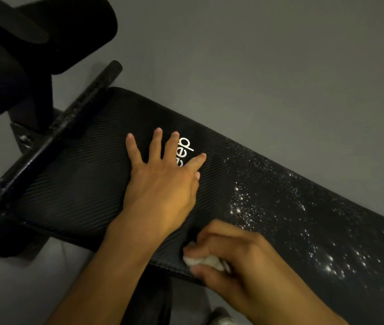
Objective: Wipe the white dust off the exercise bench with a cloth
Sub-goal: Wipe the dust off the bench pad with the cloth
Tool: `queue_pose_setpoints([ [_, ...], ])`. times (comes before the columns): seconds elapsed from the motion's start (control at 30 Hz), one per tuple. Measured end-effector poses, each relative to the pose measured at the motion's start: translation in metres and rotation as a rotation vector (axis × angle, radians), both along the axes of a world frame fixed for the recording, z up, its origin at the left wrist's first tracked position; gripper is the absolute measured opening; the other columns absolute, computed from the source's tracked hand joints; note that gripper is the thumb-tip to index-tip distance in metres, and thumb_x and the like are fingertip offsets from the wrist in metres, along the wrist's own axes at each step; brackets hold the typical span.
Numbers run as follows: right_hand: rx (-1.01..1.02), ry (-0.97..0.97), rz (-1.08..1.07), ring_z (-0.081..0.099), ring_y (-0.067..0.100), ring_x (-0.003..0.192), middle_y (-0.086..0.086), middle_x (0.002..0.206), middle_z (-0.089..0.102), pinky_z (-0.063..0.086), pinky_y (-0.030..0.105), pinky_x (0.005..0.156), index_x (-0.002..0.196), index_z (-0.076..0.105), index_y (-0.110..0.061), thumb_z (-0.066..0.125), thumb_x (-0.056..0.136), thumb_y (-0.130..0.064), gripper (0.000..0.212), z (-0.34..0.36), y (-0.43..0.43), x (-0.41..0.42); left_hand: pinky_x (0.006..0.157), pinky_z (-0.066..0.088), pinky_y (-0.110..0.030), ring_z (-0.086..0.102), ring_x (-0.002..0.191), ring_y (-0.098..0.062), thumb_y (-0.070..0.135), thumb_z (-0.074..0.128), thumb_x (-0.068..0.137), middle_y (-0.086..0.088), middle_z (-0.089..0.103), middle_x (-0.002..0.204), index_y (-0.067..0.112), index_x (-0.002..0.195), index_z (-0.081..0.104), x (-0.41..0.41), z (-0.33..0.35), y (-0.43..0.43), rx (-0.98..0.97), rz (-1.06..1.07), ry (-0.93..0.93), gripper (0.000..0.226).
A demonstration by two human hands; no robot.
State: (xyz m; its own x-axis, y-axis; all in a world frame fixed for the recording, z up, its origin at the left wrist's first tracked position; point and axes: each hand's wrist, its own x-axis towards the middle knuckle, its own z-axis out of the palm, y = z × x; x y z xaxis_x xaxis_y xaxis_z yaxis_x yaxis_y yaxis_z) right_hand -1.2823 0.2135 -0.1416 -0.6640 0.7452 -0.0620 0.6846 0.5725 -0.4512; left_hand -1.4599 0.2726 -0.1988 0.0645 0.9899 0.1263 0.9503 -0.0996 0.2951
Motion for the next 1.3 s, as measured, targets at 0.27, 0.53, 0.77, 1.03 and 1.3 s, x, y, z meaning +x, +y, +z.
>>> queue_pose_setpoints([
  [0.27, 0.143, -0.075, -0.120, 0.064, 0.006, 0.088, -0.018, 0.107, 0.056, 0.056, 0.034, 0.066, 0.111, 0.066, -0.036, 0.055, 0.100, -0.039, 0.015, -0.001, 0.001, 0.009, 0.117, -0.009, -0.074, -0.009, 0.157, -0.038, 0.050, 0.010, 0.100, -0.011, 0.000, 0.172, 0.049, 0.158, 0.015, 0.000, 0.002, 0.001, -0.037, -0.001, 0.034, 0.058],
  [0.53, 0.224, -0.038, -0.183, 0.063, 0.004, 0.087, -0.020, 0.108, 0.055, 0.055, 0.028, 0.068, 0.112, 0.068, -0.035, 0.057, 0.100, -0.039, 0.016, -0.005, 0.002, 0.019, 0.117, -0.010, -0.073, -0.010, 0.157, -0.038, 0.050, 0.011, 0.101, -0.011, -0.001, 0.172, 0.050, 0.158, 0.015, 0.000, 0.002, 0.000, -0.044, -0.003, 0.047, 0.057],
  [0.77, -0.036, -0.017, -0.108, 0.066, 0.008, 0.089, -0.018, 0.106, 0.059, 0.054, 0.033, 0.068, 0.109, 0.072, -0.039, 0.062, 0.095, -0.044, 0.017, 0.004, 0.000, 0.037, 0.118, -0.009, -0.073, -0.008, 0.157, -0.038, 0.051, 0.011, 0.101, -0.011, 0.001, 0.172, 0.049, 0.158, 0.017, 0.000, 0.002, -0.001, -0.044, -0.003, 0.046, 0.057],
  [1.03, -0.064, 0.022, -0.125, 0.066, 0.007, 0.092, -0.018, 0.105, 0.060, 0.054, 0.031, 0.072, 0.108, 0.074, -0.034, 0.066, 0.094, -0.038, 0.016, 0.004, 0.002, 0.039, 0.119, -0.006, -0.072, -0.003, 0.157, -0.037, 0.055, 0.015, 0.099, -0.012, 0.008, 0.171, 0.049, 0.156, 0.025, -0.001, 0.004, -0.002, -0.035, 0.008, 0.019, 0.059],
  [1.3, 0.256, -0.010, -0.349, 0.063, 0.007, 0.089, -0.018, 0.107, 0.056, 0.057, 0.036, 0.072, 0.115, 0.069, -0.029, 0.057, 0.099, -0.040, 0.023, -0.011, 0.017, 0.030, 0.120, -0.006, -0.071, -0.004, 0.157, -0.035, 0.056, 0.014, 0.098, -0.011, 0.006, 0.171, 0.049, 0.156, 0.024, 0.000, 0.005, -0.002, -0.043, 0.011, 0.015, 0.060],
])
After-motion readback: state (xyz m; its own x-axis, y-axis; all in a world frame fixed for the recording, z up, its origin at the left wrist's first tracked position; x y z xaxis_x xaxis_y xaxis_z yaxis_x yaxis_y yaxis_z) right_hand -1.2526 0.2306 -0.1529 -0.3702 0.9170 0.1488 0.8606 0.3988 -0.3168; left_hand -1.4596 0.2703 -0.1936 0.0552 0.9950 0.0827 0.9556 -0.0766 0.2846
